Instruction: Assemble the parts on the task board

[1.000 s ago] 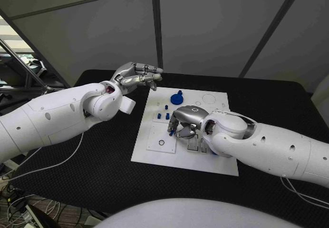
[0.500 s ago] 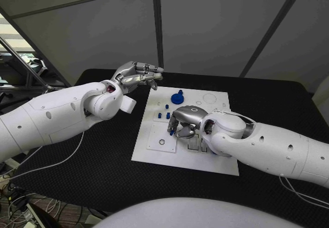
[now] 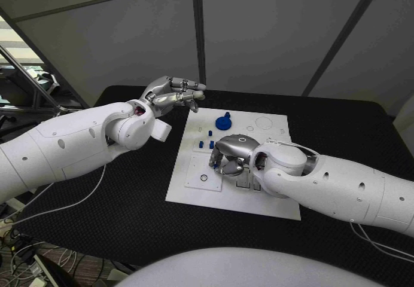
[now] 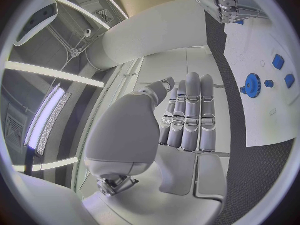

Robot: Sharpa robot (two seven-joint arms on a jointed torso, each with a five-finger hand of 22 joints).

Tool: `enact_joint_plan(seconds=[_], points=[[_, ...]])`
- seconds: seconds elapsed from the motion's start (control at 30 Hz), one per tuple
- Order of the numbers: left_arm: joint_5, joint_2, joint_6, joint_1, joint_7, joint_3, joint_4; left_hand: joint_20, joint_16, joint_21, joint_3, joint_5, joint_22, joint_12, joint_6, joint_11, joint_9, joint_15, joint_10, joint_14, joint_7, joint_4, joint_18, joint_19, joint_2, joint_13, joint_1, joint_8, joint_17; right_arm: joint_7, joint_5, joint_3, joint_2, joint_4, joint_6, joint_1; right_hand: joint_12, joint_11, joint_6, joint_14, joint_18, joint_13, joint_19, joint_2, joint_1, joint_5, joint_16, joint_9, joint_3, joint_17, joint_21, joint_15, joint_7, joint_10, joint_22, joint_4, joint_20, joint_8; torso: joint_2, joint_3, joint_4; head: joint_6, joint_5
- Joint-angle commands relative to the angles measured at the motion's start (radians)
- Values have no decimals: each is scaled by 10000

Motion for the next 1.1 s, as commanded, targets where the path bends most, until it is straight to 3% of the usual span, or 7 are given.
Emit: enact_joint_plan(seconds=[0.03, 0.17, 0.37, 0.53, 0.8, 1.0, 1.1], points=[[58, 11, 103, 15, 11, 9, -4, 27, -61, -68, -43, 16, -10, 21, 16, 36, 10, 36, 4, 42, 48, -11, -129, 45, 103, 10, -34, -36, -16, -13, -98, -52, -19, -67, -299, -42, -39, 186, -574, -207, 134, -29, -219, -372, 34, -131, -493, -207, -105, -705, -621, 184, -4, -865, 378, -120, 190, -42, -5, 2, -7, -2, 8], [58, 12, 128, 15, -5, 9, -12, 29, -69, -78, -51, 9, -15, 20, 11, 39, 14, 38, -2, 41, 49, -12, -129, 46, 108, 15, -38, -44, -19, 68, -99, -58, -55, -80, -823, -42, 38, 312, -843, -525, 318, -7, -643, -470, 133, -141, -1251, -224, -281, -1798, -1280, 273, -85, -1451, -329, -192, 342, -29, -7, 6, -4, 24, 19], [58, 9, 162, 14, -26, 9, -28, 30, -74, -84, -57, -2, -19, 19, 8, 40, 17, 40, -7, 40, 51, -12, -129, 46, 108, 18, -42, -49, -20, 238, -99, -59, -180, 38, -1248, -44, 64, 316, -856, -527, 321, -3, -643, -492, 151, -124, -1283, -219, -332, -1852, -1293, 282, -146, -1485, -337, -207, 355, -20, -7, 10, -7, 58, 29], [58, 7, 192, 13, -50, 9, -56, 32, -81, -92, -65, -19, -23, 18, 5, 42, 21, 42, -13, 39, 52, -13, -130, 45, 111, 21, -46, -55, -22, 518, -13, -57, -440, 278, -2006, -56, 131, 301, -835, -484, 307, 10, -591, -539, 160, -86, -1257, -211, -413, -1840, -1242, 272, -195, -1447, -276, -228, 358, -9, -7, 13, -4, 95, 15], [58, -17, 223, 6, -76, 7, -79, 34, -87, -100, -71, -37, -28, 18, 3, 43, 25, 44, -17, 37, 53, -14, -130, 45, 115, 25, -48, -60, -24, 602, 260, -15, -1349, 968, -2570, -58, 212, 275, -750, -444, 298, 19, -550, -566, 186, -56, -1268, -197, -489, -1890, -1216, 251, -188, -1384, -245, -251, 347, 17, -14, 4, -14, 177, -43], [58, -25, 243, -6, -100, -1, -96, 34, -87, -100, -71, -37, -28, 18, 3, 43, 25, 44, -17, 37, 53, -14, -130, 45, 115, 25, -48, -60, -24, 49, 581, 562, -2206, 1276, -1730, 1, 247, 263, -730, -400, 283, 12, -505, -654, 150, -61, -1238, -199, -613, -1870, -1173, 241, -207, -1386, -196, -246, 334, 8, -6, 0, -28, 306, -235], [58, -20, 251, -14, -106, -5, -100, 34, -87, -100, -71, -37, -28, 18, 3, 43, 25, 44, -17, 37, 53, -14, -130, 45, 115, 25, -48, -60, -24, -165, 597, 704, -2435, 1239, -1358, 56, 240, 269, -747, -396, 302, 0, -536, -731, 153, -84, -1278, -206, -752, -1951, -1247, 244, -269, -1476, -276, -233, 330, -9, -6, -1, -32, 356, -303]])
